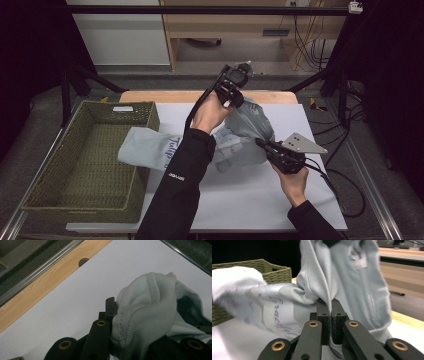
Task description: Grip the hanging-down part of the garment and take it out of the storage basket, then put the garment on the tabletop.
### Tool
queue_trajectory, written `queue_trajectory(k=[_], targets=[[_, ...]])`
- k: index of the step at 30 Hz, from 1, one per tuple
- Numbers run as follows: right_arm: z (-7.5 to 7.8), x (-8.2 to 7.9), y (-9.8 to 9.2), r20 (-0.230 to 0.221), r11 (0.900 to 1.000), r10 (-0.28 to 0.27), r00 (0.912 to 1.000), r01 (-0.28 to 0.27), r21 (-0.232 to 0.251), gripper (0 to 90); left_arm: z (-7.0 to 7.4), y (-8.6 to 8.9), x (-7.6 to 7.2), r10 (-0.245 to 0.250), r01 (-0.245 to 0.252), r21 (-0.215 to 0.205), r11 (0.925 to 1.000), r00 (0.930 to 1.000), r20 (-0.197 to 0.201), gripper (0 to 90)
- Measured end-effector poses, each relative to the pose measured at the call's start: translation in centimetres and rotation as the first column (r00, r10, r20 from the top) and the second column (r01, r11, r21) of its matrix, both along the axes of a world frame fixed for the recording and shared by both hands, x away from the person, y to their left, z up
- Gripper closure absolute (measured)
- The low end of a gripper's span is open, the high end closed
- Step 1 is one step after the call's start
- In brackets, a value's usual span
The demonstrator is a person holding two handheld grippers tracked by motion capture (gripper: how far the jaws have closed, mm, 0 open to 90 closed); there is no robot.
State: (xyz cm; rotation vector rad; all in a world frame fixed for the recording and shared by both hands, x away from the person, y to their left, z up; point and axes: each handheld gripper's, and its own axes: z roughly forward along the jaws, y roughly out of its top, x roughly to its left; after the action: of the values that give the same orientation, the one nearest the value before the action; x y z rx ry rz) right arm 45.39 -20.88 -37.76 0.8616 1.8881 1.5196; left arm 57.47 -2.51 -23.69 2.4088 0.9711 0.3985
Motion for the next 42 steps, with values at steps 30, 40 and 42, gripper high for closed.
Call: queue_trajectory(k=[30, 40, 42], targets=[[-1.1, -2.4, -2.5, 0.052, 0.996, -0.028, 0.9983, 0.023, 0.087, 4.0, -1.4, -0.2, -0.6, -0.047, 0.047, 0.002, 0.9989, 0.9989, -0.002, 83.5], [-2.0, -2.9, -4.0, 0.028, 0.991, -0.083, 0.9962, 0.079, 0.111, 0.5, -2.1, -0.3, -1.3, -0.079, 0.079, 0.010, 0.9968, 0.9969, -0.004, 83.4], [-2.3, -3.1, -4.4, 0.022, 0.990, -0.089, 0.9958, 0.086, 0.113, 0.4, -2.3, -0.2, -1.4, -0.074, 0.074, 0.010, 0.9972, 0.9972, -0.006, 83.4]])
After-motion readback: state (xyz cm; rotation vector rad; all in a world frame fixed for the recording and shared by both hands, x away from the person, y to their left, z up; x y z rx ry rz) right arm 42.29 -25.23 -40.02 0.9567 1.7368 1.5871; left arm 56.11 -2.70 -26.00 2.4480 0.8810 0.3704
